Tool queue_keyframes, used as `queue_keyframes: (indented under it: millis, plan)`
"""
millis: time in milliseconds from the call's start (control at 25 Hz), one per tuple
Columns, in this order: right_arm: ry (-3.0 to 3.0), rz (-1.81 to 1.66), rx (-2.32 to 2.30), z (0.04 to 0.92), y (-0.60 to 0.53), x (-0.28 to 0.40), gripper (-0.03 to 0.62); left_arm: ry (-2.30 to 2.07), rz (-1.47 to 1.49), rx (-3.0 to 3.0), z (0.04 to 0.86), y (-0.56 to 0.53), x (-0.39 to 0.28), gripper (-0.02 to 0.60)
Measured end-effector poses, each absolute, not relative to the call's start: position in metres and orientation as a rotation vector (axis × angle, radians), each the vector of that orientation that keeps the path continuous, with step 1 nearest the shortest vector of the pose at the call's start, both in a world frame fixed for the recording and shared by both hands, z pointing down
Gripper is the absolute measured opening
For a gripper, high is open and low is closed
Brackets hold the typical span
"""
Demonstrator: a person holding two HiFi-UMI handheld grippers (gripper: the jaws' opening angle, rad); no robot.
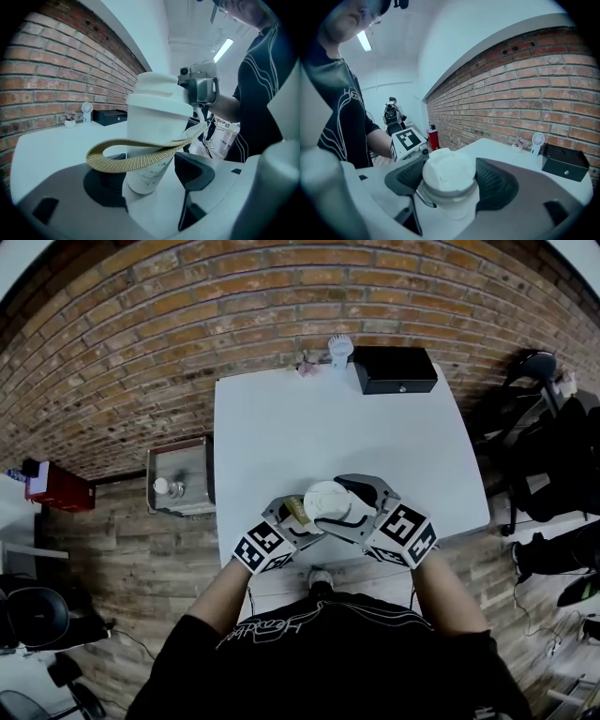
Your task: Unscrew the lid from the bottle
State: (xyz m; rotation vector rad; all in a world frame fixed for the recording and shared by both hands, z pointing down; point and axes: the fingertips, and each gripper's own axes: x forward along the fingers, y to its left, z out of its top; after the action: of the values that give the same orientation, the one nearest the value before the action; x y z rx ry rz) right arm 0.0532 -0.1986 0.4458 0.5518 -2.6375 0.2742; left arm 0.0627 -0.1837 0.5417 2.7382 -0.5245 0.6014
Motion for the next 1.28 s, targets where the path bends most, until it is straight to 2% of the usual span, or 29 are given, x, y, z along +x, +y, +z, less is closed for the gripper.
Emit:
queue_keyframes:
  millis: [400, 760, 800, 880, 960, 1080, 1280]
  plan:
    - [-2.691, 0.276, 0.661, 0.42, -0.203, 0.057, 0.341, -0.675, 0.537, 2.655, 0.542, -0.185, 0.041, 0.345]
    - [-2.827, 0.217, 0.869, 0.345, -0.199, 0.075, 0.341, -0.78, 0.465, 2.579, 0.528, -0.159, -0.009, 0.344]
    - [-2.845, 0.202, 0.894, 0.335, -0.197, 0.078, 0.341, -0.791, 0.444, 2.584, 0.522, -0.155, -0.014, 0.332]
    - [-2.876, 0.176, 0.941, 0.316, -0.189, 0.083, 0.341, -0.817, 0.408, 2.608, 0.506, -0.145, -0.023, 0.237]
    - [-2.901, 0.152, 0.984, 0.298, -0.179, 0.088, 0.341, -0.859, 0.38, 2.638, 0.484, -0.135, -0.029, 0.186]
    - [-2.933, 0.11, 1.025, 0.274, -0.157, 0.091, 0.341, -0.941, 0.356, 2.672, 0.446, -0.123, -0.039, 0.078]
    - [-2.963, 0.078, 1.033, 0.256, -0.114, 0.084, 0.341, -1.064, 0.234, 2.707, 0.375, -0.092, -0.053, 0.048]
